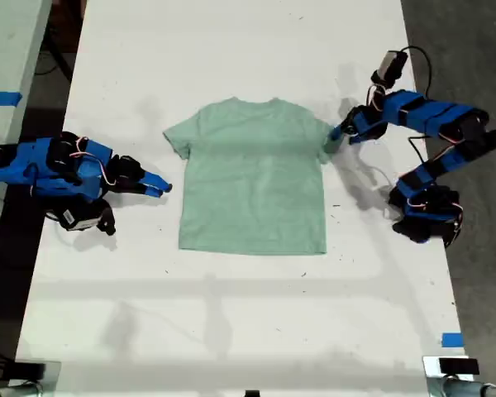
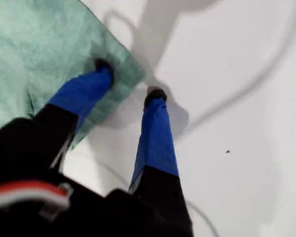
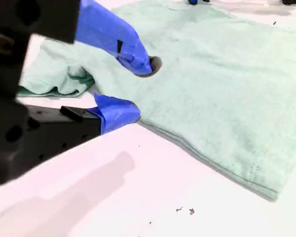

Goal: Fold t shirt

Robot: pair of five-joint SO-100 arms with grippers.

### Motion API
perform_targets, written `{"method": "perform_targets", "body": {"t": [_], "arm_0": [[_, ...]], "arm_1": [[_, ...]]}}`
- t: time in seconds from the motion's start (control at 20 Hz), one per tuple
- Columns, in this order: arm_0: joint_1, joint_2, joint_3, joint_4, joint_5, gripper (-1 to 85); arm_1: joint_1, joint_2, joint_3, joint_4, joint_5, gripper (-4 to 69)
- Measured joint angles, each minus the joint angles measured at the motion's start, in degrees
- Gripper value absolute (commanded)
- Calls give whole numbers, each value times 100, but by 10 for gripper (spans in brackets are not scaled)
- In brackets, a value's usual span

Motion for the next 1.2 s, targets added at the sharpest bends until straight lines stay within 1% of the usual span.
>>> {"method": "perform_targets", "body": {"t": [0.1,0.25,0.35,0.45,0.55,0.6,0.65,0.75,0.85,0.9,0.95,1.0,1.05,1.1,1.15,1.2], "arm_0": [[0,0,0,0,0,115],[0,0,0,9,0,115],[0,0,0,18,0,115],[0,0,0,18,0,115],[0,0,0,18,0,115],[0,0,0,18,0,115],[0,0,0,18,0,115],[0,0,0,18,0,115],[0,0,0,18,0,115],[0,0,0,18,0,115],[0,0,0,18,0,115],[0,0,0,18,0,115],[0,0,0,18,0,115],[0,0,0,18,0,115],[0,0,0,18,0,115],[0,0,0,18,0,115]], "arm_1": [[-26,-26,-9,-290,26,-8],[-123,360,26,-237,26,-7],[-343,1090,70,193,26,-5],[-668,1898,-255,800,26,-5],[-1187,2101,-1055,1354,35,-5],[-1521,2101,-1450,1406,70,-5],[-1854,2092,-1784,1406,123,-5],[-2479,1749,-2241,1107,202,-5],[-2953,1125,-2470,475,299,-3],[-3155,738,-2558,105,343,19],[-3349,272,-2698,-211,396,117],[-3524,-290,-2971,-360,439,242],[-3718,-896,-3287,-413,492,279],[-3876,-1450,-3630,-431,510,294],[-4017,-1960,-4008,-413,536,294],[-4122,-2180,-4324,-264,545,293]]}}
